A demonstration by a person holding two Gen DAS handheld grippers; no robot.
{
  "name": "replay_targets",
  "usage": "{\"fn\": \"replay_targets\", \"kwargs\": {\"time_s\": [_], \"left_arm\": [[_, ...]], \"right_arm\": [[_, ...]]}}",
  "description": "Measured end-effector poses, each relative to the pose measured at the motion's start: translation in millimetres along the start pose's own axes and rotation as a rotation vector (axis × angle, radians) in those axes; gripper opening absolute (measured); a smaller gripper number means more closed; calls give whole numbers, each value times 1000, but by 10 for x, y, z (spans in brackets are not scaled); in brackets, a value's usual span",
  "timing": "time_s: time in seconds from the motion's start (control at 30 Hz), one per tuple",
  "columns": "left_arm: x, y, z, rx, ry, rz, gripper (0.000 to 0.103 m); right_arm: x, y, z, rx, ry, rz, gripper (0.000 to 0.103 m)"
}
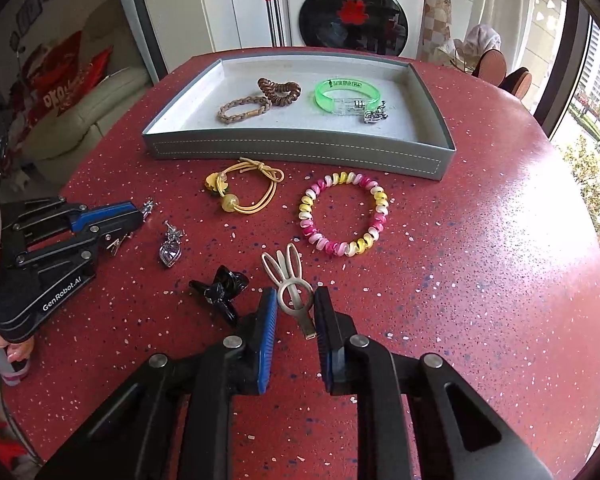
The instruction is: Organize jewelry
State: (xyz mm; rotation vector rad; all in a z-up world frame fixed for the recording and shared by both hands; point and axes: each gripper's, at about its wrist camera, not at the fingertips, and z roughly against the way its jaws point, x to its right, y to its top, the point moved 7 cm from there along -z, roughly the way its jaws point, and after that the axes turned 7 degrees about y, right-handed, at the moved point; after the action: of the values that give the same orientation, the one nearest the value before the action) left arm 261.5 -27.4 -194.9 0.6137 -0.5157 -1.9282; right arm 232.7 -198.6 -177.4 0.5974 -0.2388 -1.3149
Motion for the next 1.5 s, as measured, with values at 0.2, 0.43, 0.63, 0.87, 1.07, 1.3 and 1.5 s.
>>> {"fn": "replay_targets", "kwargs": {"time_s": [0.2,0.43,0.63,0.87,1.07,1.3,1.5], "left_arm": [[-130,-5,113,12,-39,98,20],[-224,-13,202,16,-55,155,20],[-369,-14,242,4,18,255,50],[-452,-44,298,14,103,264,103],[-334,-120,70,-66,113,186,90],[-107,-152,47,-72,38,111,31],[-61,-188,136,-46,9,124,30]], "right_arm": [[36,20,112,29,27,-35,21],[19,40,144,41,48,-43,21],[2,39,199,53,66,-43,21],[11,36,243,66,77,-50,21],[32,29,270,71,78,-56,21],[63,48,326,87,77,-68,21],[64,99,410,111,84,-72,21]]}}
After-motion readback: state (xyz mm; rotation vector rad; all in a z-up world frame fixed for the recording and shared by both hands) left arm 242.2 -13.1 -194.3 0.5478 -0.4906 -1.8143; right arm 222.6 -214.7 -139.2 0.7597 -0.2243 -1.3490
